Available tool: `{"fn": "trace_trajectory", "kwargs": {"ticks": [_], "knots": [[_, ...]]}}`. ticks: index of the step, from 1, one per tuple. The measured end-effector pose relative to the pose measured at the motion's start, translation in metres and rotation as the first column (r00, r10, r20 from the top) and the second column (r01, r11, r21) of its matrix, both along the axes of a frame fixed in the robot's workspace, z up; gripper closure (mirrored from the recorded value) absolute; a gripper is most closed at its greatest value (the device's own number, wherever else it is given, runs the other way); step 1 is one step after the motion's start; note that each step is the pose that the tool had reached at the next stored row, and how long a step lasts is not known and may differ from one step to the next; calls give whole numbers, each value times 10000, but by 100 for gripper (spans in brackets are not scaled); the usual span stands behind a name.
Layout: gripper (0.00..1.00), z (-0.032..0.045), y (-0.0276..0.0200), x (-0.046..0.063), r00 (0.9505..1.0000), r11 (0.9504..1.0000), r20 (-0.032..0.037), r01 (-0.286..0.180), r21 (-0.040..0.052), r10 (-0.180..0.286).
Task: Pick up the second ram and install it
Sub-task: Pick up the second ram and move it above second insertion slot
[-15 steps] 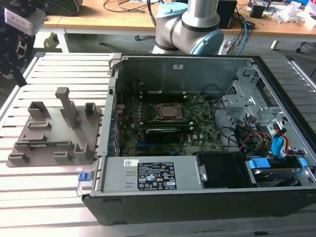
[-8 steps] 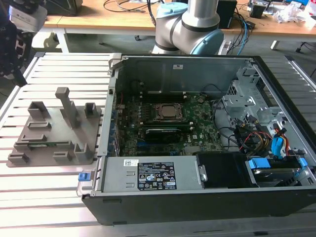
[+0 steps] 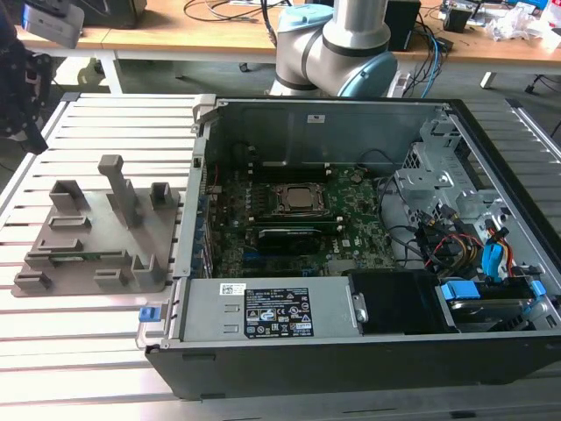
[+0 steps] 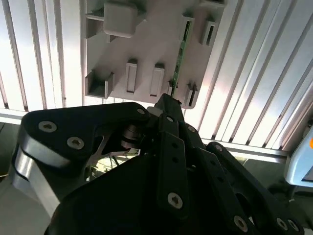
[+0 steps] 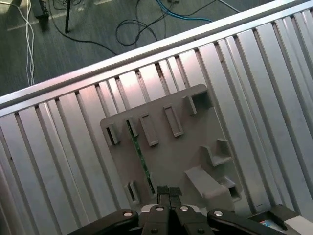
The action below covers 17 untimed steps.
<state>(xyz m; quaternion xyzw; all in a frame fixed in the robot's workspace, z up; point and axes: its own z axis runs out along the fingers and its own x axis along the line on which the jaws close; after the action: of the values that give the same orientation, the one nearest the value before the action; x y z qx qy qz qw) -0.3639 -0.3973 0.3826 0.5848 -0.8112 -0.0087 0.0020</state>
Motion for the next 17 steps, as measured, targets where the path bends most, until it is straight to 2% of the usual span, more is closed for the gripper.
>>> {"fn": "trace_trajectory", "kwargs": {"ticks": [3,4,8,11,13,14,16,17], "knots": [[89,0,0,0,9979,9979,0,-646,0,646],[89,0,0,0,9956,9956,0,-938,0,938],[89,0,0,0,9893,9893,0,-1462,0,1462],[89,0,0,0,9778,9778,1,-2094,0,2094],[89,0,0,0,9724,9724,1,-2332,0,2332],[89,0,0,0,9668,9668,0,-2557,0,2557],[89,0,0,0,9604,9604,1,-2785,0,2785],[89,0,0,0,9534,9534,1,-3017,0,3017]]}}
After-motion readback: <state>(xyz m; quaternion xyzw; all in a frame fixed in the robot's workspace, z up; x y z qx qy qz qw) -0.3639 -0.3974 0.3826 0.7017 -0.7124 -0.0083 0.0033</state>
